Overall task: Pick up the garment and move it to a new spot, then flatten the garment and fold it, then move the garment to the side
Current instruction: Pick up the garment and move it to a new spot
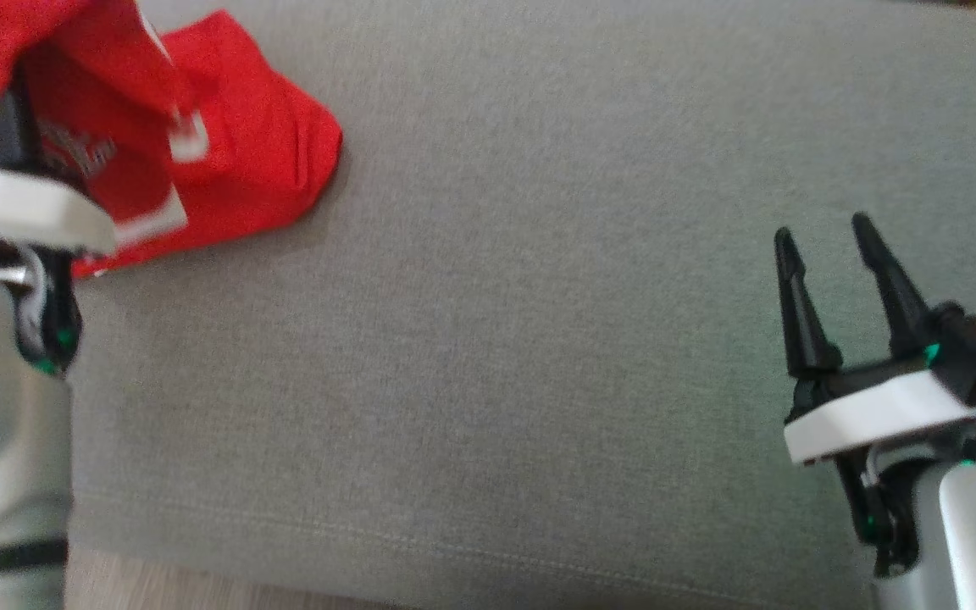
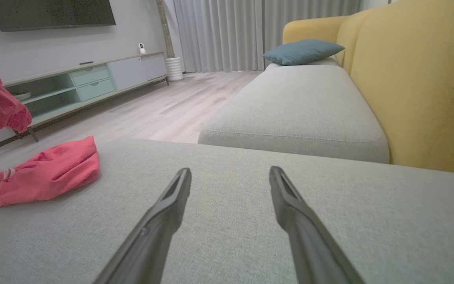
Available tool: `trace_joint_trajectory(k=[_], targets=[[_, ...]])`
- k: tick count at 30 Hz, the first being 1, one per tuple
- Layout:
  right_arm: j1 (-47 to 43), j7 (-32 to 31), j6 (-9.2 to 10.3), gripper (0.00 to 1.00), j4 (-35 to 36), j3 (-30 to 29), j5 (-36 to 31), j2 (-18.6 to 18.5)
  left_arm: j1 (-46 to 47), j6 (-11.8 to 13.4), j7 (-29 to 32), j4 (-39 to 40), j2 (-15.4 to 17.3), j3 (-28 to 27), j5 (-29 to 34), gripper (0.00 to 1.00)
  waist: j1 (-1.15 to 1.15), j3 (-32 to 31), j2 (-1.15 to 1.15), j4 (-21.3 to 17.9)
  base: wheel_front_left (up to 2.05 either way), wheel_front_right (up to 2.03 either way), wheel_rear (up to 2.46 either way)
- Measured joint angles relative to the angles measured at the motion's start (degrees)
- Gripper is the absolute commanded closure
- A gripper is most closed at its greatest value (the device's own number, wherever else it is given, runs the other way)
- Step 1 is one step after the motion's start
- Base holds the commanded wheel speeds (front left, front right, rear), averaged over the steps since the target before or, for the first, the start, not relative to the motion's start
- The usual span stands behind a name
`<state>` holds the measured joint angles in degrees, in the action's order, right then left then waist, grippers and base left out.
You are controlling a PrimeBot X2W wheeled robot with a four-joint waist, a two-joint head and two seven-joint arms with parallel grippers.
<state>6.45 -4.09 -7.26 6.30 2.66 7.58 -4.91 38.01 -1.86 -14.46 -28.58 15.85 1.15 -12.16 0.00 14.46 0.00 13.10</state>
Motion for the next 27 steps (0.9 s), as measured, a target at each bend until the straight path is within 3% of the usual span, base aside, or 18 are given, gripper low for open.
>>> trace_joint_trajectory(k=[6,13,18,27], targets=[[-2.8,0.2,0.0,0.0,0.1,0.2,0.9,1.0,-11.2,2.3,5.1,15.7,-0.9,2.0,0.1,1.0,0.0,-4.9,0.0,-2.1,0.0,0.0,0.0],[-4.5,0.2,0.0,0.0,1.3,0.9,1.5,1.7,-21.8,2.9,9.6,27.7,-6.2,8.0,-0.3,1.0,0.0,-7.0,0.0,-7.8,0.0,0.0,0.0],[-4.6,0.2,0.0,0.0,2.3,1.3,1.6,2.1,-24.4,2.1,10.4,25.6,-10.6,15.8,-0.8,1.0,0.0,-6.8,0.0,-14.4,0.0,0.0,0.0],[-4.4,1.6,0.0,0.0,2.2,1.5,3.4,2.2,-17.2,1.7,10.0,13.4,-12.7,25.9,-0.5,1.0,0.0,-3.9,0.0,-25.3,0.0,0.0,0.0]])
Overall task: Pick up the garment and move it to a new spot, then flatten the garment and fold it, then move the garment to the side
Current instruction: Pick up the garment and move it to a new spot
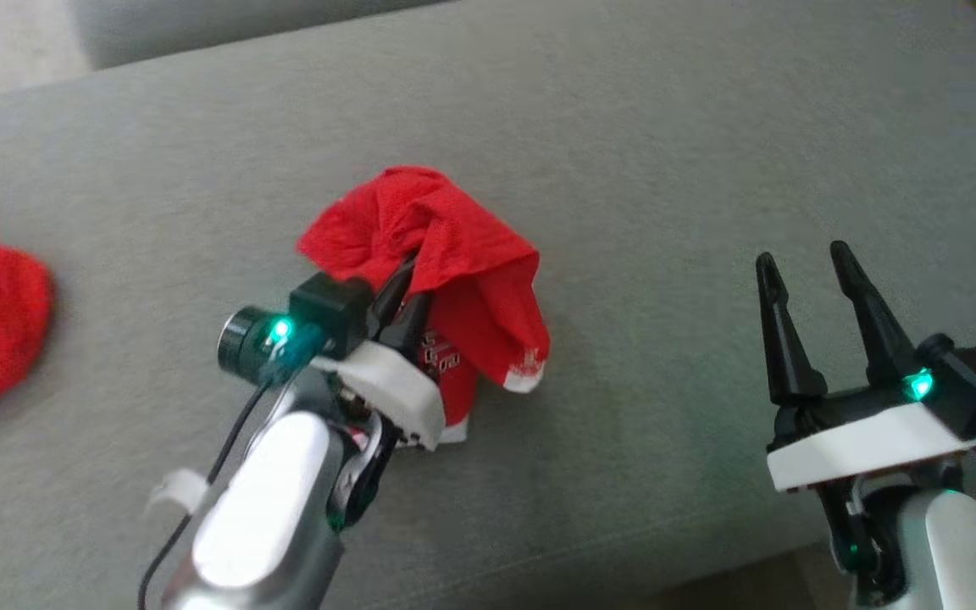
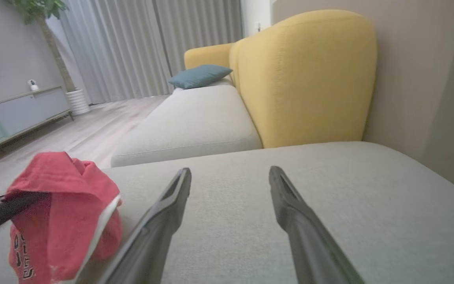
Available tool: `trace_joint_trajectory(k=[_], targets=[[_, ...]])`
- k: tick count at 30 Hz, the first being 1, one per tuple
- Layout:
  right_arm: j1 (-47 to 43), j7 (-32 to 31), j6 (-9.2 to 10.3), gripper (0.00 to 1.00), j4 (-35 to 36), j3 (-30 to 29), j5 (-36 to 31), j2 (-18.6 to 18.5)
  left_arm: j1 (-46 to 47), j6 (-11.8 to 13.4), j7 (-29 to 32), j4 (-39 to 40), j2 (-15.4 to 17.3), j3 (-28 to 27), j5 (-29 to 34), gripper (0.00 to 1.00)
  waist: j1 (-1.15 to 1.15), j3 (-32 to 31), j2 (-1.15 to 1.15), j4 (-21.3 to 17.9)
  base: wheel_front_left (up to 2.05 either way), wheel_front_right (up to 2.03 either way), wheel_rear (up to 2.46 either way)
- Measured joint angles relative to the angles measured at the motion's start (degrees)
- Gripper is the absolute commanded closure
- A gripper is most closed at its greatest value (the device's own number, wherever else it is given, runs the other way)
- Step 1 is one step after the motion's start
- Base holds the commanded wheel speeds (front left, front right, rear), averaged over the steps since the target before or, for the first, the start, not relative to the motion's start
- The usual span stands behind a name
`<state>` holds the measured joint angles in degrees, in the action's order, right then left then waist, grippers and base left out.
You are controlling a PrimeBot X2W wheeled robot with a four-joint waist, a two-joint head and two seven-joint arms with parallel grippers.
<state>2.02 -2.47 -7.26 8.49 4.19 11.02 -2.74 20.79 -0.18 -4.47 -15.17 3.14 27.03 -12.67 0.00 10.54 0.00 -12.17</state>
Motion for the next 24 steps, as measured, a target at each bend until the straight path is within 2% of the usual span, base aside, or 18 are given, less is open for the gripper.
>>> trace_joint_trajectory(k=[5,6,7,8,16,20,24], targets=[[0.1,1.4,0.0,0.0,-0.6,0.0,1.3,0.0,4.6,-0.5,-0.8,-7.8,-0.2,2.4,0.5,1.0,0.0,3.3,0.0,-4.2,0.0,0.0,0.0],[0.1,1.5,0.0,0.0,-0.9,0.0,1.5,0.0,4.9,-0.8,-1.3,-9.1,-0.2,2.7,0.6,0.9,0.0,4.0,0.0,-4.7,0.0,0.0,0.0],[0.3,1.6,0.0,0.0,-1.3,0.0,1.6,0.0,5.2,-0.8,-1.5,-10.4,-0.2,3.2,0.6,0.55,0.0,4.6,0.0,-5.3,0.0,0.0,0.0],[0.4,1.9,0.0,0.0,-1.5,0.0,1.6,0.0,5.3,-0.8,-1.9,-11.3,-0.2,3.7,0.6,0.0,0.0,5.1,0.0,-5.6,0.0,0.0,0.0],[1.2,2.5,0.0,0.0,-3.4,0.0,1.5,0.1,4.9,0.1,-6.6,-12.4,-0.3,6.3,0.6,0.0,0.0,3.6,0.0,-3.7,0.0,0.0,0.0],[0.9,2.5,0.0,0.0,-3.6,0.2,1.4,0.1,2.2,1.1,-7.9,-9.4,0.2,6.2,0.5,0.0,0.0,1.3,0.0,-1.5,0.0,0.0,0.0],[0.6,1.9,0.0,0.0,-3.8,0.2,0.9,0.1,-3.5,3.4,-8.8,-4.6,2.3,4.7,-0.3,0.0,0.0,-1.4,0.0,1.9,0.0,0.0,0.0]])
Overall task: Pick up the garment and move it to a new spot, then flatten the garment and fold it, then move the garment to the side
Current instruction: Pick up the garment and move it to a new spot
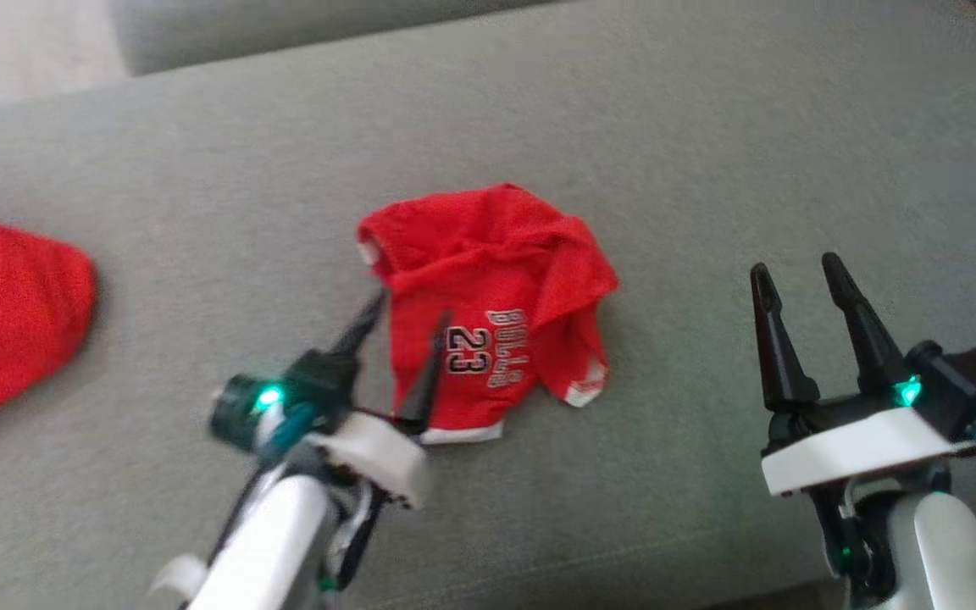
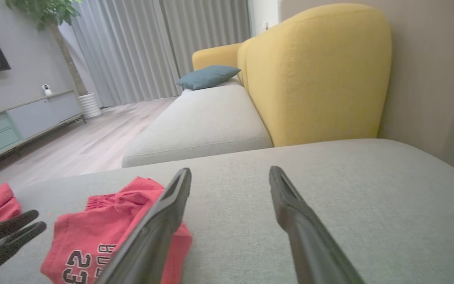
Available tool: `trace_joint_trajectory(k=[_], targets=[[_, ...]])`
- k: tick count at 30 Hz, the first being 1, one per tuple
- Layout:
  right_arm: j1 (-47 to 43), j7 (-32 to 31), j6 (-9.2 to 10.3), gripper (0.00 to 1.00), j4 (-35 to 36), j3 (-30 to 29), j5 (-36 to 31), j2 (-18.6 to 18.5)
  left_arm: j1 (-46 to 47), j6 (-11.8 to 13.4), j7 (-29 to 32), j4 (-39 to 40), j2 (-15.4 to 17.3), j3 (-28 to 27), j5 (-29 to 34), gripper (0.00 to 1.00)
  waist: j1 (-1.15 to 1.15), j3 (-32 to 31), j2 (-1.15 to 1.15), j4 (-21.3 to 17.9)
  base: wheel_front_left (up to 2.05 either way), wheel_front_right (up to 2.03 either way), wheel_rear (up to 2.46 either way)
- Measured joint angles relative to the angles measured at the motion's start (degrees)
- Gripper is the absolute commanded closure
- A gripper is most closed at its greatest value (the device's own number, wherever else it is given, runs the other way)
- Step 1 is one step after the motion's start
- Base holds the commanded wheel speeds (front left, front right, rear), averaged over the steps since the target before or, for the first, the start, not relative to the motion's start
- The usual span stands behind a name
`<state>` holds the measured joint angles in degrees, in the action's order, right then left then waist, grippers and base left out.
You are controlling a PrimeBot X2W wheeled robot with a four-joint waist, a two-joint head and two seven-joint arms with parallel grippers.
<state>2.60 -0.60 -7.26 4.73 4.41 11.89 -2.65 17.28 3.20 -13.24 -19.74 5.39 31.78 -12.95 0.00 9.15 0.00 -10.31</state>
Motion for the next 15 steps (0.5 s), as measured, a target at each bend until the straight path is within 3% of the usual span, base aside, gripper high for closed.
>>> trace_joint_trajectory(k=[8,15], targets=[[-3.4,-1.5,0.0,0.0,0.1,-1.0,-1.5,0.0,-6.1,5.7,-1.0,8.8,5.1,-9.7,-2.9,0.0,0.0,-3.8,0.0,7.0,0.0,0.0,0.0],[-3.5,-2.6,0.0,0.0,0.2,-1.6,-2.5,0.0,-11.7,6.4,-1.0,12.4,8.4,-12.7,-3.9,0.0,0.0,-6.0,0.0,10.3,0.0,0.0,0.0]])
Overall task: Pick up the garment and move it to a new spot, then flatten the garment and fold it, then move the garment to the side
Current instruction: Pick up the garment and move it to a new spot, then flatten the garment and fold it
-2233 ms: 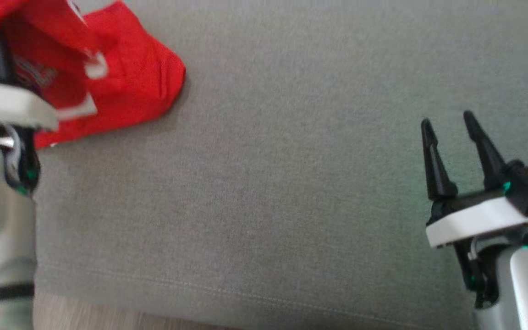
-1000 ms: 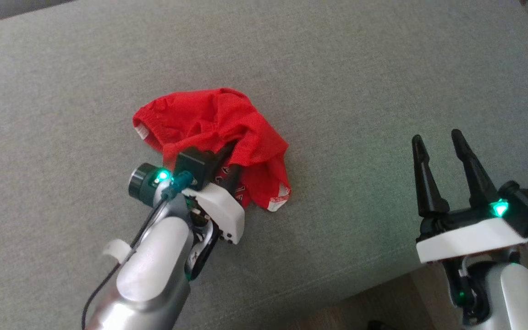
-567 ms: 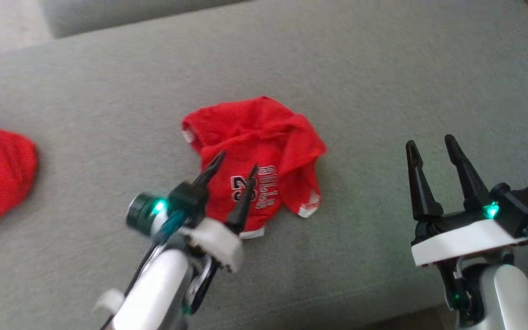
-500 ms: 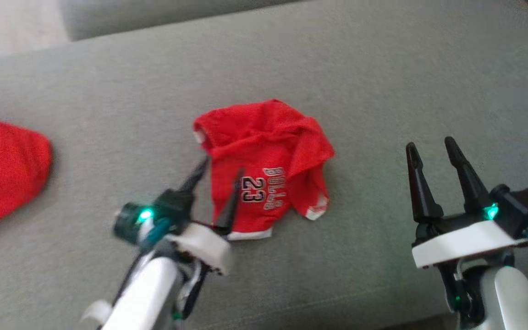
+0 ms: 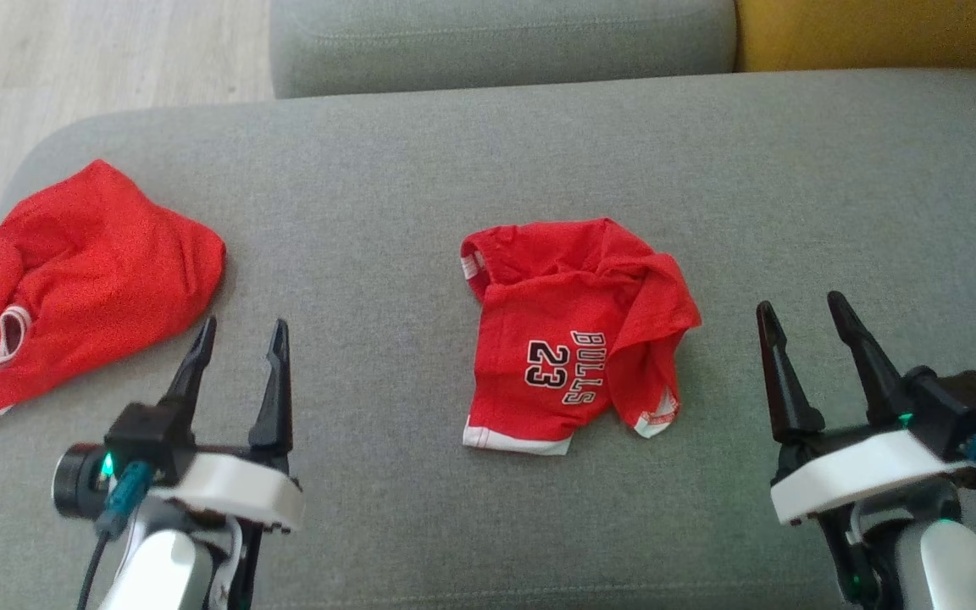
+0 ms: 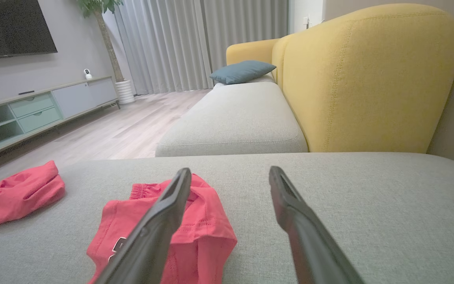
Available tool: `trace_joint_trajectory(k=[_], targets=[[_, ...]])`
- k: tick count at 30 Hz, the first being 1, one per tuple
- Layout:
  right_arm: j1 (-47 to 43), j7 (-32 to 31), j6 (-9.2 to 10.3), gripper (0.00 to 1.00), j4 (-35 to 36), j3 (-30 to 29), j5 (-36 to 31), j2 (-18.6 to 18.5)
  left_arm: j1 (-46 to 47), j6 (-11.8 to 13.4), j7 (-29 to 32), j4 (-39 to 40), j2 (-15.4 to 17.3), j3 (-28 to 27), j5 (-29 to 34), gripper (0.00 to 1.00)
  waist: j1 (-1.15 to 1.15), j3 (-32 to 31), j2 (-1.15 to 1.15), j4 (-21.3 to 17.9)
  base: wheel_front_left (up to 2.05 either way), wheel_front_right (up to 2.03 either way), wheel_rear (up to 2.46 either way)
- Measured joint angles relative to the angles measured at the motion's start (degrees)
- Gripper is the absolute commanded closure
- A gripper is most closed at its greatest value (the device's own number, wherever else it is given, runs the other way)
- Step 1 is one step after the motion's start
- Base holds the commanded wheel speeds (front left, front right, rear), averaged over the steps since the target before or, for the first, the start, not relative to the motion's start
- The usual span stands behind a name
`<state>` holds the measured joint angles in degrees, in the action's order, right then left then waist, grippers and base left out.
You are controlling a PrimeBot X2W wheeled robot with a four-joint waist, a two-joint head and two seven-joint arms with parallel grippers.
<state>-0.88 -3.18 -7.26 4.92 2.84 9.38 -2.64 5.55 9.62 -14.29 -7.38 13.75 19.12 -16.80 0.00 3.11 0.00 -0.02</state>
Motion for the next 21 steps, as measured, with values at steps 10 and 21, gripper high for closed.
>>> trace_joint_trajectory(k=[10,21], targets=[[-4.3,-1.4,0.0,0.0,-0.5,-2.0,-0.5,0.0,-3.5,0.6,0.1,2.7,1.1,0.5,0.1,0.0,0.0,-2.4,0.0,-0.3,0.0,0.0,0.0],[-5.7,-2.4,0.0,0.0,-0.2,-2.1,-0.5,0.1,-6.4,1.8,1.7,4.7,2.2,0.8,0.1,0.0,0.0,-3.2,0.0,-0.8,0.0,0.0,0.0]])
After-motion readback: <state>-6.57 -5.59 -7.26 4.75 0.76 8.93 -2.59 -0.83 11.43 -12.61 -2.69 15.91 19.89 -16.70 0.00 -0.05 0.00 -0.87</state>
